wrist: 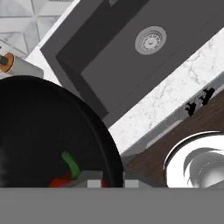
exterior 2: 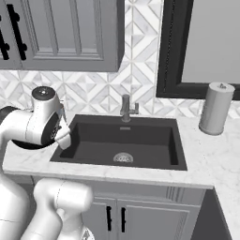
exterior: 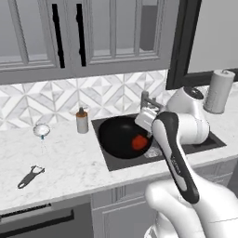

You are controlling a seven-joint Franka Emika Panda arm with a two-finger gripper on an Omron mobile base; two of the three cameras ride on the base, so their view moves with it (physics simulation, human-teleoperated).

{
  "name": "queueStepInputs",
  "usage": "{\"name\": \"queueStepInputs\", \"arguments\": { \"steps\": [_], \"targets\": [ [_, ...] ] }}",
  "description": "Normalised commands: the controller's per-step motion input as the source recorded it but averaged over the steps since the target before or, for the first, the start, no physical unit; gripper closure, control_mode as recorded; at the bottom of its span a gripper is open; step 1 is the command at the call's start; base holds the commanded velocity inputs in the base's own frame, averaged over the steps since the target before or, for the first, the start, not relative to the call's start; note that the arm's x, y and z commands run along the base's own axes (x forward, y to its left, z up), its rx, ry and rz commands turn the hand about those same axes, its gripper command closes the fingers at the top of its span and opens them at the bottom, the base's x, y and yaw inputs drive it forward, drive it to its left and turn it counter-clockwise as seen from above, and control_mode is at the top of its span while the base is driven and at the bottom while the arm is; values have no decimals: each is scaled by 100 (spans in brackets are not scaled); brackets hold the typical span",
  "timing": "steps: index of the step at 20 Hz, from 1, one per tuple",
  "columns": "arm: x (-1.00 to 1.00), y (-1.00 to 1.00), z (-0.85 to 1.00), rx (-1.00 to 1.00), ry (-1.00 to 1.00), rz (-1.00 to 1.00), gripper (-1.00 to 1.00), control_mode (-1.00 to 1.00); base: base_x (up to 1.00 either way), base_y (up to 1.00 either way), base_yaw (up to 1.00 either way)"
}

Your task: Pick the bell pepper from the sink and place it in the bowl. Then pick the bowl and place it in the microwave. Then close the microwave door and press the start button.

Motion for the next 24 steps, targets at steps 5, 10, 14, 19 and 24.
{"name": "queueStepInputs", "arguments": {
  "steps": [5, 10, 14, 19, 24],
  "targets": [
    [0, 0, 0, 0, 0, 0, 100, 100, -47, 28, -64],
    [0, 0, 0, 0, 0, 0, 100, 100, -47, 6, -81],
    [0, 0, 0, 0, 0, 0, 100, 100, -47, 1, -88],
    [0, 0, 0, 0, 0, 0, 100, 100, -33, 1, -93],
    [0, 0, 0, 0, 0, 0, 100, 100, -16, 0, -97]
  ]
}}
